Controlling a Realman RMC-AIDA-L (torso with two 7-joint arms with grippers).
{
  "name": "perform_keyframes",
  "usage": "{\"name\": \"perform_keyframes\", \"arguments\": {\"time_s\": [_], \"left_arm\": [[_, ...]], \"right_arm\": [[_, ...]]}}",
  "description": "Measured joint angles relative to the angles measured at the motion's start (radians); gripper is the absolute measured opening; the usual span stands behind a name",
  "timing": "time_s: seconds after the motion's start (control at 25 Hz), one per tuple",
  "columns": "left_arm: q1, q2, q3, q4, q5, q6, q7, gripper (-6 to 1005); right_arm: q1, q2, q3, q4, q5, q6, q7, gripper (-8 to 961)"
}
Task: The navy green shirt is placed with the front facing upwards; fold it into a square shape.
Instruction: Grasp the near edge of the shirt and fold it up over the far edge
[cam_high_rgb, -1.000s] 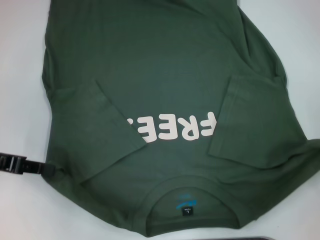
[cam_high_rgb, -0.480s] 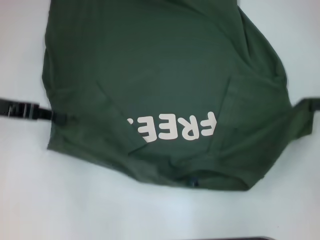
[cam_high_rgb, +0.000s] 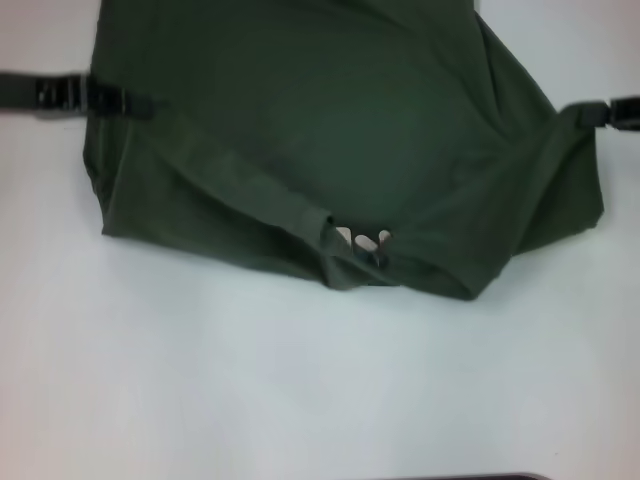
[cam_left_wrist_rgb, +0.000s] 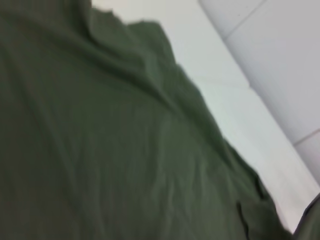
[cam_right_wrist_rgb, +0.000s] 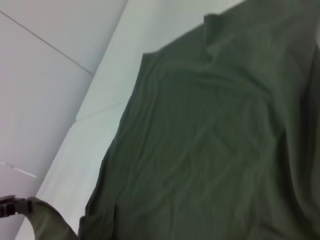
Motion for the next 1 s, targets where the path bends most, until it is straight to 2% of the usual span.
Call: {"name": "perform_keyframes", "arguments": {"time_s": [0.24, 0.44, 1.0], "left_arm": [[-0.047, -0.005, 0.001, 0.023, -0.027, -0.083, -0.002, 32], [-0.071, 0.002, 0.007, 0.069, -0.04, -0.175, -0.002, 36], [-0.076, 0.002, 0.008, 0.132, -0.053, -0.393, -0.013, 49]], "right_arm": [[0.061, 0.019, -0.037, 0.002, 0.002, 0.098, 0.0, 43], [0.103, 0.032, -0.068, 0.004, 0.006, 0.179, 0.0, 43], [0.167, 0.041, -0.147, 0.029, 0.03, 0.362, 0.001, 43]]}}
